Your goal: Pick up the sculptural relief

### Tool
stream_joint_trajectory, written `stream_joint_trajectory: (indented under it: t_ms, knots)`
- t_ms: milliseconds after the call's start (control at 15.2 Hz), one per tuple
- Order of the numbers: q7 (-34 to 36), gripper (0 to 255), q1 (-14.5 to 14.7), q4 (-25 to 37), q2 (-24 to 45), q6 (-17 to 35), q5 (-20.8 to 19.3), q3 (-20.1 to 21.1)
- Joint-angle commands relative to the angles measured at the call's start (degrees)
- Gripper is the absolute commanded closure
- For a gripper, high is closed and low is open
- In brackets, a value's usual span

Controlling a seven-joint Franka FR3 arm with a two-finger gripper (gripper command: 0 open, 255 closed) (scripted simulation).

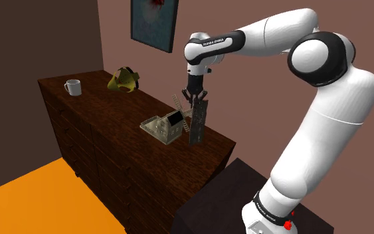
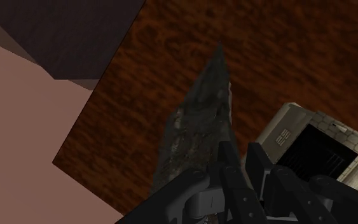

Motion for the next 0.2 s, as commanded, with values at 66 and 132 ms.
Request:
stream_joint_trajectory:
  t_ms: [66,132]
  knots:
    - [-0.02,255,-0.02,1.03,-0.59,-1.62,0.0,-0.02]
    - [-0.02,255,-0.02,1.04,-0.58,-1.62,0.0,-0.02]
